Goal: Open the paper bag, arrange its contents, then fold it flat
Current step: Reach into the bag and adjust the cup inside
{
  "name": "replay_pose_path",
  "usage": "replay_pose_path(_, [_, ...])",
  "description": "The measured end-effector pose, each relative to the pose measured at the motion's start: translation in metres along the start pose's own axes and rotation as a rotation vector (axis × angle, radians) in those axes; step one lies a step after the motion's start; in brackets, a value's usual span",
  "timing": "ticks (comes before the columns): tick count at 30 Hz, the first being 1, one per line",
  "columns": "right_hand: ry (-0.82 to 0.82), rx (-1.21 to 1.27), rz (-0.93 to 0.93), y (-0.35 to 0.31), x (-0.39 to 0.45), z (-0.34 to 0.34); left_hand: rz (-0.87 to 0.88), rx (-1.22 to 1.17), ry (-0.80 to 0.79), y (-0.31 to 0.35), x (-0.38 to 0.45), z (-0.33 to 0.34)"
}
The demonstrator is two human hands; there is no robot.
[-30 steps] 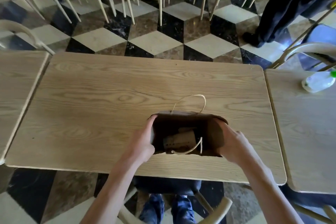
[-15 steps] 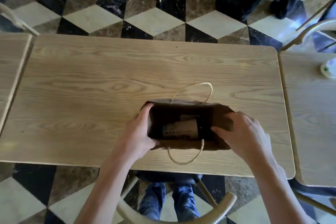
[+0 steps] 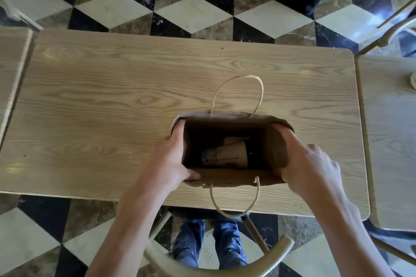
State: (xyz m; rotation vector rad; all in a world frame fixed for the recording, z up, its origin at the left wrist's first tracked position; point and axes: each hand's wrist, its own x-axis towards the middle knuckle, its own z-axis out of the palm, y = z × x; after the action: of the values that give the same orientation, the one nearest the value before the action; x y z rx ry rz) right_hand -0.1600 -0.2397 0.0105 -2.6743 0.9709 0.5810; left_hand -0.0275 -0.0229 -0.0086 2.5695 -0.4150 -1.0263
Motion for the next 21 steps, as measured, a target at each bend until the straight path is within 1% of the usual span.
replay_pose_path(6, [-0.028, -0.04, 0.02, 0.0, -0.002, -0.002, -0.022, -0.023, -0.029, -0.001, 0.002, 0.0])
replay_pose_path(14, [-0.15, 0.092, -0.029, 0.0, 0.002, -0.01, 0.022, -0.059, -0.046, -0.004, 0.001, 0.005])
replay_pose_path(19, [-0.154, 0.15, -0.108, -0.002, -0.002, -0.027, 0.031, -0.082, -0.068, -0.002, -0.002, 0.003])
replay_pose_path(21, [-0.113, 0.167, -0.152, -0.008, -0.003, -0.037, 0.04, -0.096, -0.08, 0.001, -0.004, 0.001])
